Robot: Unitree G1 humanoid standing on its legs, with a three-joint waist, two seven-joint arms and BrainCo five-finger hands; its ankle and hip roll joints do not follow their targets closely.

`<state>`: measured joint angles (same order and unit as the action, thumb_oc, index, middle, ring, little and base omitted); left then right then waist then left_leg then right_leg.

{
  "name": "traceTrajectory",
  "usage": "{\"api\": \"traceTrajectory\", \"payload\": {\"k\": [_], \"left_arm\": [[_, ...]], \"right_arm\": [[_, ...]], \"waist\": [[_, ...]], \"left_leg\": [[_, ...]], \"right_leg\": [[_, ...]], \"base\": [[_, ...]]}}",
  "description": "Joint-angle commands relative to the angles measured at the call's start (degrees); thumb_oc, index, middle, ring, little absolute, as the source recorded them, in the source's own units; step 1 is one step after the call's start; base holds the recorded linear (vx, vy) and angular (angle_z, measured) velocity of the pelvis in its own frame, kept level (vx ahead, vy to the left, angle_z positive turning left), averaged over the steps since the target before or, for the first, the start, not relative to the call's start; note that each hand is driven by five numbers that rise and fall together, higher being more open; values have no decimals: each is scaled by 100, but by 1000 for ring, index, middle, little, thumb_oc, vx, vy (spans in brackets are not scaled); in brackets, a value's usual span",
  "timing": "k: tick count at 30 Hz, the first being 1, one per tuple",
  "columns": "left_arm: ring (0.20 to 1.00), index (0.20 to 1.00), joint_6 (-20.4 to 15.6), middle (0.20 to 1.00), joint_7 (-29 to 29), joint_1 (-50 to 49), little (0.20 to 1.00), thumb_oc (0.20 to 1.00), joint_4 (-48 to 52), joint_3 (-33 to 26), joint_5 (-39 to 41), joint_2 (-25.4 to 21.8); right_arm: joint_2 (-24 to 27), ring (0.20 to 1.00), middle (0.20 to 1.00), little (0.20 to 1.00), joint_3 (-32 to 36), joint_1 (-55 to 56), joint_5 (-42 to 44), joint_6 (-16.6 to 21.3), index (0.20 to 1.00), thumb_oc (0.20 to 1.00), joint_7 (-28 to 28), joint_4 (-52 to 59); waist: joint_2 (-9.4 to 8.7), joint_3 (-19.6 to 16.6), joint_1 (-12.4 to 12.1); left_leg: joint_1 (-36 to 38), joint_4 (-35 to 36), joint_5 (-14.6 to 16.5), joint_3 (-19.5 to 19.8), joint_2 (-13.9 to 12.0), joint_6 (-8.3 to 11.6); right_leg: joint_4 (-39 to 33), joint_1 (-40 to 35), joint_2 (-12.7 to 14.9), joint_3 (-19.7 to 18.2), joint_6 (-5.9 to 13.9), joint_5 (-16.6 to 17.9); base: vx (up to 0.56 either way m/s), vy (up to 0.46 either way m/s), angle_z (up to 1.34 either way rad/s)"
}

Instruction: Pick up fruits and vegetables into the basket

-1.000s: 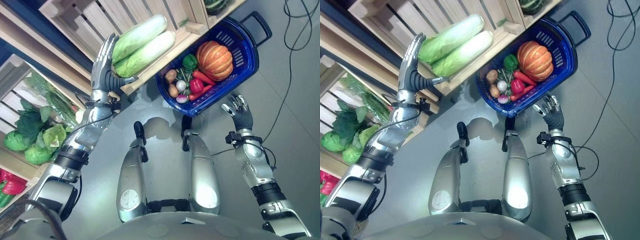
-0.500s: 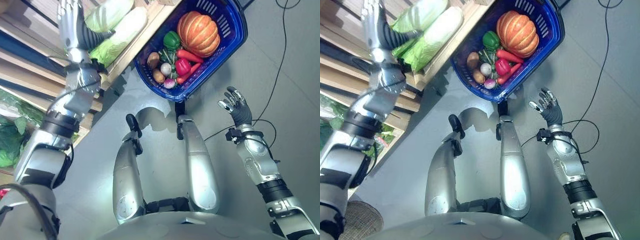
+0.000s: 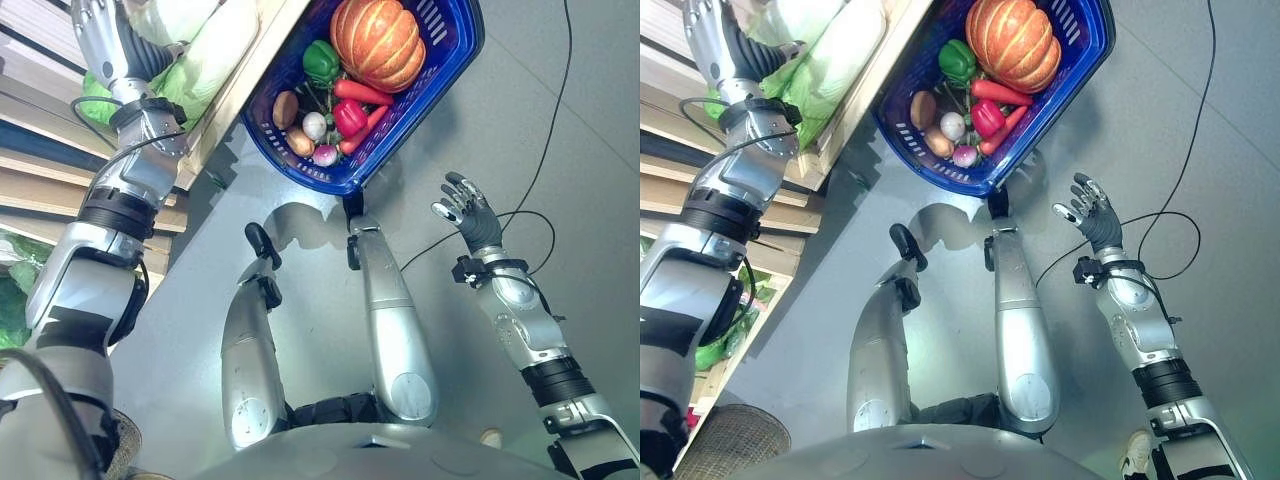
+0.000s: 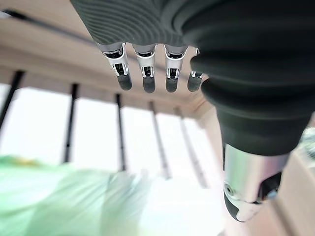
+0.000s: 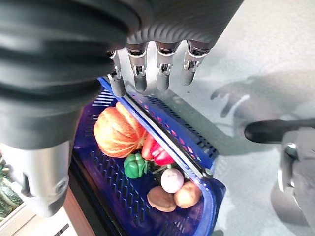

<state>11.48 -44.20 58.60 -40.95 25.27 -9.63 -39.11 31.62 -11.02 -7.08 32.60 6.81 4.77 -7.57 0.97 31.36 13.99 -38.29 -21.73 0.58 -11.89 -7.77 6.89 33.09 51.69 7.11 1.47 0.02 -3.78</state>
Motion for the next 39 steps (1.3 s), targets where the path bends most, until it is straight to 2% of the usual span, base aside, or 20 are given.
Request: {"api": "traceTrajectory", "payload": {"k": [1, 5, 10, 17, 21, 30, 39], "left_arm": [[1000, 1000, 103, 1000, -81, 211, 1000, 1000, -378, -179, 433, -276], [1000, 1000, 227, 1000, 215, 225, 1000, 1000, -870, -201, 913, -271], [1000, 1000, 315, 1000, 249, 227, 1000, 1000, -1367, -326, 1358, -328], [1000, 1000, 251, 1000, 324, 129, 1000, 1000, -1741, -516, 1728, -580], [1000, 1000, 158, 1000, 580, 112, 1000, 1000, -1976, -544, 1987, -680], [1000, 1000, 245, 1000, 655, 296, 1000, 1000, -2134, -318, 1953, -846], [1000, 1000, 431, 1000, 858, 721, 1000, 1000, -2429, 27, 1809, -861]], "right_arm": [[197, 1000, 1000, 1000, -106, 241, 153, 69, 1000, 1000, -81, 332], [164, 1000, 1000, 1000, -200, 203, 331, -58, 1000, 1000, 3, 312], [157, 1000, 1000, 1000, -241, 151, 380, -95, 1000, 1000, 56, 241], [182, 1000, 1000, 1000, -217, 170, 494, -84, 1000, 1000, 50, 191], [218, 1000, 1000, 1000, -224, 172, 565, -73, 1000, 1000, -3, 150], [334, 1000, 1000, 1000, -234, 180, 720, -115, 1000, 1000, -124, 85], [361, 1000, 1000, 1000, -281, 141, 873, 8, 1000, 1000, -209, -113]], "waist": [[14, -156, 214], [-30, -156, 237], [-65, -156, 254], [-113, -156, 217], [-95, -156, 226], [-53, -156, 284], [-32, -156, 367]], "left_leg": [[-556, -364, 222, -67, 43, -189], [-722, -477, 261, -66, 48, -187], [-871, -611, 333, -64, 62, -213], [-1052, -777, 409, -52, 50, -234], [-1138, -869, 458, -48, 64, -260], [-1245, -980, 528, -52, 91, -297], [-1218, -967, 542, -108, 84, -295]], "right_leg": [[210, 37, -219, 92, 324, -485], [196, 166, -240, 44, 320, -443], [202, 293, -258, 0, 305, -417], [177, 401, -242, -5, 305, -351], [209, 483, -235, -51, 294, -346], [215, 620, -231, -162, 282, -299], [112, 643, -188, -224, 303, -206]], "base": [[29, 45, -3], [29, 52, -2], [23, 49, -2], [21, 35, 0], [36, 75, -1], [24, 66, -3], [4, 15, -1]]}}
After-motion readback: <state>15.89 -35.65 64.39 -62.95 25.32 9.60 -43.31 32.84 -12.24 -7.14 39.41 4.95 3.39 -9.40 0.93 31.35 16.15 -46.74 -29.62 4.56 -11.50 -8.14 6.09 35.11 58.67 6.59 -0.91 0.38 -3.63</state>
